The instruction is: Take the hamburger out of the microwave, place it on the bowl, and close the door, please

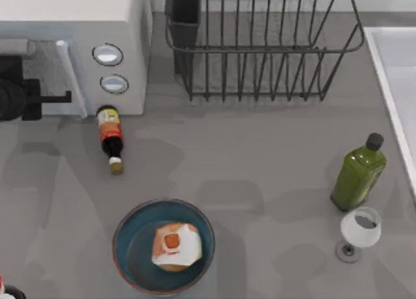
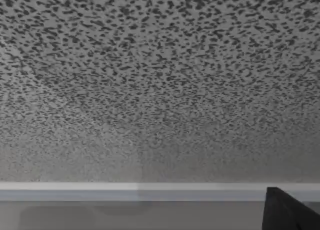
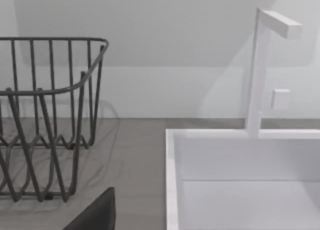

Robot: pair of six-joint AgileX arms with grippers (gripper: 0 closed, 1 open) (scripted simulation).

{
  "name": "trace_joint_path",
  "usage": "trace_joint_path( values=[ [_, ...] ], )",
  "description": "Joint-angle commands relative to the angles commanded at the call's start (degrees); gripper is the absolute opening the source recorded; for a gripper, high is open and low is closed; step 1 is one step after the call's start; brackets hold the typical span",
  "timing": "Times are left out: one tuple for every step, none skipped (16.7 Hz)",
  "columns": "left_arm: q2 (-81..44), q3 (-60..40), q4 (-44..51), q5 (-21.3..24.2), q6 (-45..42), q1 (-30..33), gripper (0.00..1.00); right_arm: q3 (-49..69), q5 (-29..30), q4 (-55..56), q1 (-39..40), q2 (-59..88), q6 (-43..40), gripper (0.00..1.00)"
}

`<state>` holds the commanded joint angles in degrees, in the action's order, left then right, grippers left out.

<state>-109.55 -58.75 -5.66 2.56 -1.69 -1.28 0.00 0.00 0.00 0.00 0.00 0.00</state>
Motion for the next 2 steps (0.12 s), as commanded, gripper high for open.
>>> trace_joint_path(
  values=[
    [-0.78, -0.78, 0.16, -0.03, 0.02, 0.08, 0.0, 0.0, 0.0, 0.0, 0.0, 0.0, 0.0, 1.0],
    [-0.98, -0.96, 0.2, -0.04, 0.03, 0.11, 0.0, 0.0, 0.0, 0.0, 0.0, 0.0, 0.0, 1.0]
  ],
)
